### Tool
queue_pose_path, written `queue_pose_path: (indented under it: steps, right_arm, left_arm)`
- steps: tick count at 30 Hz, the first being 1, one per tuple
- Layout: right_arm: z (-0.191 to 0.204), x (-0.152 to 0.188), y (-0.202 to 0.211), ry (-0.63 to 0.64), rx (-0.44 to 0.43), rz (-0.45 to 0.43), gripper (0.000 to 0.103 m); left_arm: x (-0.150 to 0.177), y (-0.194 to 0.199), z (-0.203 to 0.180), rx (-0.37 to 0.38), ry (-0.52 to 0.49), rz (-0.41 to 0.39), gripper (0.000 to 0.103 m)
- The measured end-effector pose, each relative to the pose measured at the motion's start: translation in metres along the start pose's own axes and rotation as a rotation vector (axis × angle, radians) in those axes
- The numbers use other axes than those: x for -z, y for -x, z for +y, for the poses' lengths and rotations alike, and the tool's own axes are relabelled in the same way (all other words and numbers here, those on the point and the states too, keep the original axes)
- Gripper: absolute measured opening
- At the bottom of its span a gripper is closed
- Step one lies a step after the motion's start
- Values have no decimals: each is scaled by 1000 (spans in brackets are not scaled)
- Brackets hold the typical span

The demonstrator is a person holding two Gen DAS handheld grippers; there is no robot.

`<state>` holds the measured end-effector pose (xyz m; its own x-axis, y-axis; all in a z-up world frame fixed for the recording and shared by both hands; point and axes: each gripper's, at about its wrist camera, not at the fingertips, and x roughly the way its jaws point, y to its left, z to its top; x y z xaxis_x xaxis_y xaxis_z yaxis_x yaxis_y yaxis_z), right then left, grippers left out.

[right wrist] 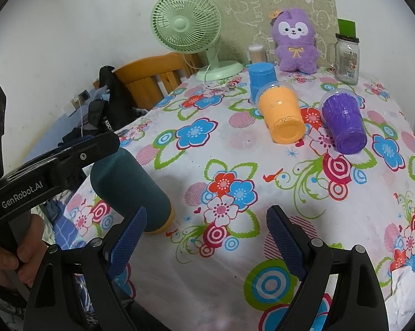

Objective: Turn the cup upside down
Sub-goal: 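Lower the teal cup rim-down onto the tablecloth and open the left gripper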

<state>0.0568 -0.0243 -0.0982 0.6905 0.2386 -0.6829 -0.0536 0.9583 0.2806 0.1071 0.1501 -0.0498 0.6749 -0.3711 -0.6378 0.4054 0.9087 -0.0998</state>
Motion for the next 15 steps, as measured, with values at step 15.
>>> queue_pose_path:
  steps: [15]
  right_arm:
    - [7,-3,6,8,12,-16,90]
  left_arm:
    - [-2,10,5,-14,32,-16,94]
